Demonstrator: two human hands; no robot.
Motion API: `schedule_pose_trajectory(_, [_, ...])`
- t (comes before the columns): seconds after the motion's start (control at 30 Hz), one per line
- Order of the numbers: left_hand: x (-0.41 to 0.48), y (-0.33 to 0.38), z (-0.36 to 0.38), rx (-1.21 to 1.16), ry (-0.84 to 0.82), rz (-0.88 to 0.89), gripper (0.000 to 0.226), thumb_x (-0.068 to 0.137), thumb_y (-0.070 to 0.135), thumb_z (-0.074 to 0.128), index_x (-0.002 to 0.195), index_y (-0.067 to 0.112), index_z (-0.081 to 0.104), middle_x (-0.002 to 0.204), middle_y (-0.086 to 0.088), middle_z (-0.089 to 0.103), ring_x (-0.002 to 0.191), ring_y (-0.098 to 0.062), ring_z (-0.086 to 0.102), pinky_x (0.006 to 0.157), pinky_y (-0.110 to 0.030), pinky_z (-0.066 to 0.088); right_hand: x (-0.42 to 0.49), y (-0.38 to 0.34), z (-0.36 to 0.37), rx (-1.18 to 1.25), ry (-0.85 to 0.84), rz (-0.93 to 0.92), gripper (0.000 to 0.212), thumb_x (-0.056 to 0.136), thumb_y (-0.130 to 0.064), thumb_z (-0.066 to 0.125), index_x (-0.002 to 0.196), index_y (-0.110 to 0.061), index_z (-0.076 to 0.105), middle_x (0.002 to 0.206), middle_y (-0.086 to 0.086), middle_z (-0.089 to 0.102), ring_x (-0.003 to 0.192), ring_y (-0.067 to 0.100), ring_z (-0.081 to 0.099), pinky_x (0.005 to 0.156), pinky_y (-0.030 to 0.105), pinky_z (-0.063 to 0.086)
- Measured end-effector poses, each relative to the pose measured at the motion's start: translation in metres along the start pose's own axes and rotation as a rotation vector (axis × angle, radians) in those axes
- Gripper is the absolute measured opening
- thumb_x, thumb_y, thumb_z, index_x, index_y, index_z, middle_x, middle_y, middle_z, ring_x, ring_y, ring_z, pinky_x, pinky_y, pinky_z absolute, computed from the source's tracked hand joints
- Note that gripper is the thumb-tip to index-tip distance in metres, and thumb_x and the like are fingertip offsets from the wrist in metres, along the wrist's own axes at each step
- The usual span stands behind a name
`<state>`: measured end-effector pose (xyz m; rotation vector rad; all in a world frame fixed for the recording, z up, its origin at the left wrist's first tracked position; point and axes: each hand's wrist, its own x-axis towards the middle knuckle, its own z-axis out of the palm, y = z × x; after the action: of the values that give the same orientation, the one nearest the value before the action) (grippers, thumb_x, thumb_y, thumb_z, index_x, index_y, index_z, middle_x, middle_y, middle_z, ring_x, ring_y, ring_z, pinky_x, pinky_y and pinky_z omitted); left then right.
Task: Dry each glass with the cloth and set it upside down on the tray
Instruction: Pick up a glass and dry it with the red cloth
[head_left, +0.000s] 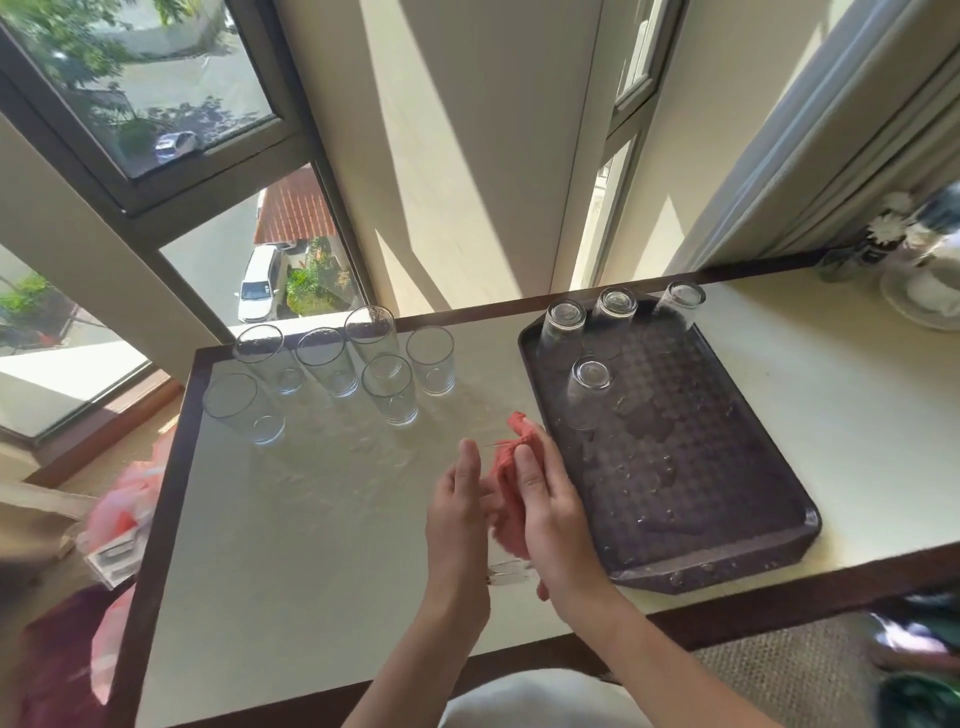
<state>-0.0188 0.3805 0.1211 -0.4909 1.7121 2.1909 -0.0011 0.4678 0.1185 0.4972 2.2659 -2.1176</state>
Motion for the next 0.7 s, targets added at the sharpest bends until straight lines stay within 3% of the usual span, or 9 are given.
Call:
schedule_pose_trajectory(0.07, [-0.002,0.002,0.008,-0.003,-0.005,0.014,0.057,0.090,0.064,0.054,0.105,0.012,0.072,0.104,-0.012,0.075,0.094,-0.024,0.071,0.080,-0.036,0.054,-0.009,-0.001,0.000,-0.056,0.031,-0.051,0.062,0.086,-0.076,0.034,0.144,-0.056,0.030,0.146,-0.021,0.048,0.129,0.003,0.052,0.102,0.030,0.050])
schedule_pose_trajectory(0.13, [-0.003,0.005,0.012,0.025,-0.042,0.053,0.079,0.081,0.071,0.062,0.115,0.000,0.064,0.106,-0.013,0.070,0.098,-0.027,0.067,0.088,-0.046,0.051,-0.019,-0.001,-0.001,-0.100,0.075,-0.123,0.066,0.084,-0.071,0.035,0.147,-0.052,0.027,0.151,-0.030,0.037,0.135,-0.008,0.041,0.110,0.026,0.040])
schedule_pose_trajectory(0.2, [-0.002,0.005,0.012,0.015,-0.059,0.068,0.083,0.076,0.072,0.066,0.110,-0.004,0.062,0.095,-0.017,0.066,0.087,-0.027,0.064,0.082,-0.046,0.053,-0.024,-0.002,-0.007,-0.090,0.090,-0.164,0.063,0.087,-0.066,0.037,0.148,-0.050,0.029,0.149,-0.033,0.037,0.134,-0.006,0.042,0.109,0.026,0.042])
schedule_pose_trajectory(0.3, [-0.004,0.006,0.014,-0.005,-0.012,0.078,0.056,0.080,0.066,0.053,0.095,0.014,0.067,0.073,-0.008,0.068,0.063,-0.018,0.066,0.056,-0.029,0.052,-0.010,-0.005,-0.015,-0.037,0.037,-0.095,0.052,0.095,-0.063,0.035,0.145,-0.048,0.035,0.143,-0.018,0.050,0.128,0.008,0.054,0.101,0.031,0.051])
schedule_pose_trajectory(0.37, [-0.007,0.004,0.019,-0.027,-0.057,0.064,0.048,0.085,0.059,0.049,0.099,0.018,0.071,0.082,-0.005,0.075,0.068,-0.018,0.070,0.053,-0.024,0.052,0.005,-0.005,-0.016,-0.020,0.034,-0.036,0.054,0.089,-0.072,0.032,0.139,-0.052,0.041,0.133,-0.010,0.060,0.120,0.015,0.061,0.095,0.037,0.056])
schedule_pose_trajectory(0.43, [-0.009,0.004,0.022,-0.009,-0.082,0.068,0.052,0.084,0.056,0.054,0.108,0.012,0.069,0.099,-0.003,0.073,0.088,-0.017,0.068,0.068,-0.024,0.054,0.009,-0.007,-0.014,-0.026,0.055,-0.034,0.060,0.079,-0.084,0.031,0.134,-0.060,0.039,0.135,-0.013,0.060,0.121,0.012,0.060,0.099,0.042,0.053])
schedule_pose_trajectory(0.53, [-0.005,0.006,0.018,0.021,-0.048,0.056,0.062,0.083,0.062,0.061,0.111,0.008,0.067,0.111,-0.015,0.072,0.103,-0.026,0.069,0.090,-0.035,0.053,-0.008,-0.009,-0.011,-0.081,0.044,-0.090,0.051,0.087,-0.071,0.035,0.137,-0.063,0.031,0.144,-0.031,0.044,0.128,-0.011,0.046,0.102,0.012,0.040])
schedule_pose_trajectory(0.6, [-0.003,0.008,0.013,-0.036,-0.006,0.008,0.059,0.086,0.065,0.058,0.109,0.011,0.069,0.104,-0.015,0.075,0.097,-0.027,0.073,0.089,-0.041,0.055,-0.018,-0.005,-0.010,-0.106,0.004,-0.141,0.055,0.091,-0.061,0.038,0.145,-0.057,0.027,0.143,-0.044,0.032,0.127,-0.024,0.036,0.098,0.000,0.031])
schedule_pose_trajectory(0.7, [-0.006,0.007,0.013,-0.103,0.018,-0.014,0.052,0.082,0.061,0.053,0.106,0.017,0.069,0.084,-0.003,0.076,0.077,-0.017,0.072,0.069,-0.032,0.054,-0.002,0.003,-0.010,-0.005,-0.080,-0.113,0.054,0.095,-0.055,0.038,0.148,-0.044,0.033,0.137,-0.037,0.048,0.123,-0.013,0.050,0.103,0.018,0.045])
